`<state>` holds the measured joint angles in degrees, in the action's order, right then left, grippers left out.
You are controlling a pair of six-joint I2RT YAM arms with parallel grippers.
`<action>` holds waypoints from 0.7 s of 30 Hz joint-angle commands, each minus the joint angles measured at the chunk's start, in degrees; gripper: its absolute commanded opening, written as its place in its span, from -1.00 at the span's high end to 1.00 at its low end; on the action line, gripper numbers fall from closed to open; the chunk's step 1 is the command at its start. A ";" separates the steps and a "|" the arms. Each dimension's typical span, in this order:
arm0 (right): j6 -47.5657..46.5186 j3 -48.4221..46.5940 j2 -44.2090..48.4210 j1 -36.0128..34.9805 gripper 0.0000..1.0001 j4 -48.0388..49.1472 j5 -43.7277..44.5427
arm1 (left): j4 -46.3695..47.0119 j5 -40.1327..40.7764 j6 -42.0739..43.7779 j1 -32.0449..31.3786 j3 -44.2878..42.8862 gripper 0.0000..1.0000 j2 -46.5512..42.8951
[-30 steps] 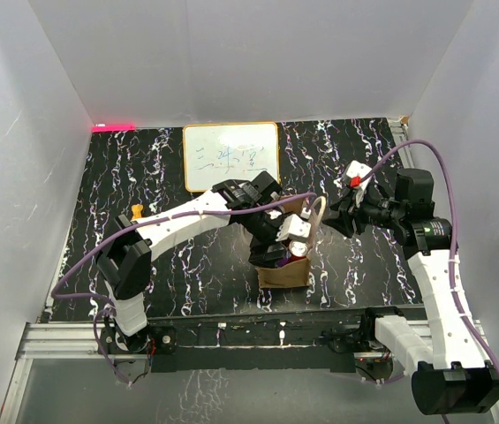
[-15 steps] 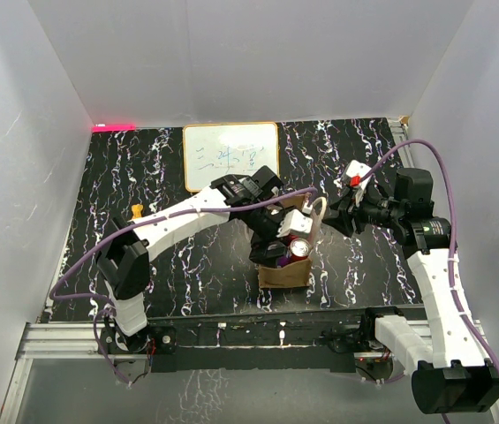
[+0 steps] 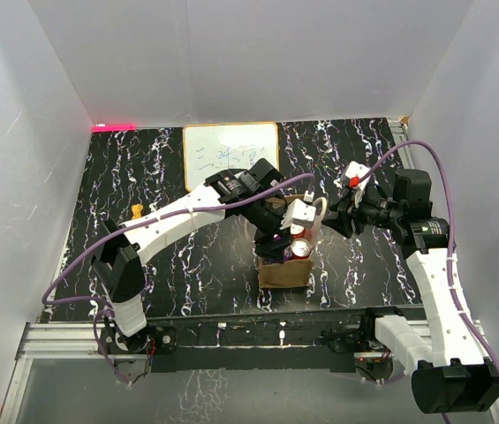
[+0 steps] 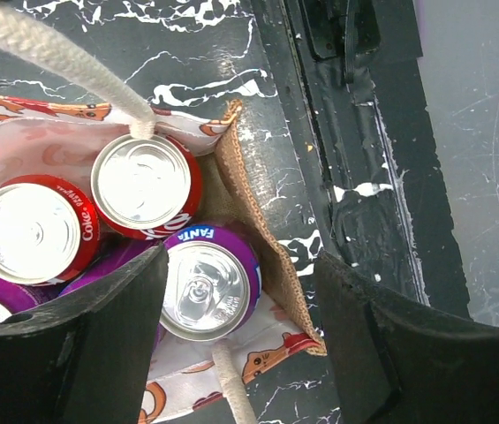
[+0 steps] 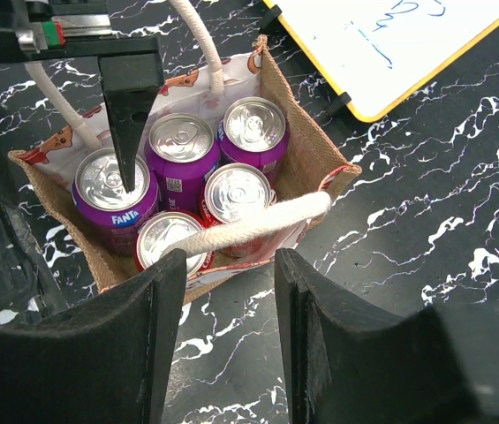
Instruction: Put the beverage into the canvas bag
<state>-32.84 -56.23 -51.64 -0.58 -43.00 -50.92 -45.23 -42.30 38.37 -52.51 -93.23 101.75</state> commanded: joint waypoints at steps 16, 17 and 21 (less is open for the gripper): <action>0.42 0.10 0.41 0.32 0.06 2.84 -0.72 | 2.10 12.93 1.42 -0.18 4.31 0.13 -1.07; 0.43 0.21 0.40 0.32 0.06 2.84 -0.75 | 1.72 13.18 1.78 -0.56 4.66 0.15 -0.96; 0.41 0.54 0.40 0.32 0.06 2.88 -0.85 | 1.39 14.05 2.76 -2.39 7.17 0.21 -1.09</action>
<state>-32.84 -55.79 -51.64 -0.58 -42.96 -50.96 -41.36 -29.54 38.87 -52.80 -88.40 101.69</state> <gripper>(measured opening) 0.470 0.405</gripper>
